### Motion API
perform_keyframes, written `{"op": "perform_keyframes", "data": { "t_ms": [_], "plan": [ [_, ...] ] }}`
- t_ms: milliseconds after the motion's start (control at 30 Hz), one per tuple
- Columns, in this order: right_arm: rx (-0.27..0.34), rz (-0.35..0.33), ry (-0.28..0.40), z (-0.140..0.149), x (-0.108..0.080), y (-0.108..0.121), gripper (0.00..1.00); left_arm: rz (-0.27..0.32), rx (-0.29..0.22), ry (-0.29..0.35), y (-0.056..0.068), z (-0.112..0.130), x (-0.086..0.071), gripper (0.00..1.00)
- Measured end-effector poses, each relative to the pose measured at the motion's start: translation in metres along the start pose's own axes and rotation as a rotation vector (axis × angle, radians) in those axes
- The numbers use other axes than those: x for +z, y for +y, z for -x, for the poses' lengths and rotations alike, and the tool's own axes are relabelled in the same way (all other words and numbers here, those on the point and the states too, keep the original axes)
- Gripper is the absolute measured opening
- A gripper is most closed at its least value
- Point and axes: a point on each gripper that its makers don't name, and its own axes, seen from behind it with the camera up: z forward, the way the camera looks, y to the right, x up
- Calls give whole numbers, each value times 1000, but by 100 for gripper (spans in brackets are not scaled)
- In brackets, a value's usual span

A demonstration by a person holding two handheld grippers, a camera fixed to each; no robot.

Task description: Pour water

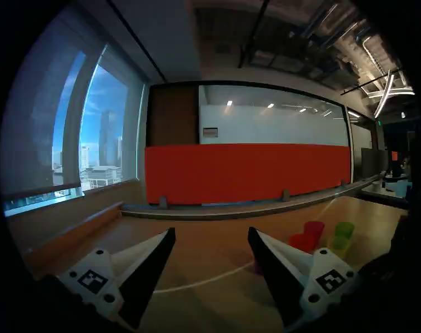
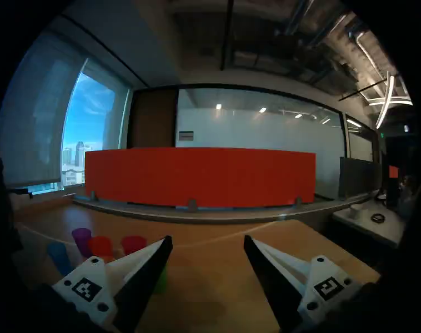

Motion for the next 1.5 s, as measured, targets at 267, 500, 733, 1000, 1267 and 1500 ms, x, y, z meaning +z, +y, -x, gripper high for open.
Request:
{"op": "perform_keyframes", "data": {
  "t_ms": [267,500,733,1000,1267,1500],
  "plan": [
    [0,-37,-5,-45,11,-2,100,58,-27,-16,10,-52,8,97],
    [-13,-63,-18,-83,16,-9,100,111,-36,-27,19,-96,15,97],
    [1,-105,-16,-102,18,-18,100,174,-49,-37,29,-117,20,97],
    [-13,-184,-26,-100,23,-34,100,275,-75,-40,42,-116,25,97],
    [-27,-373,-15,-106,20,-70,100,407,-49,-58,63,-105,23,97],
    [-39,-498,-17,-111,11,-93,100,497,-39,-57,78,-106,15,97]
  ]
}}
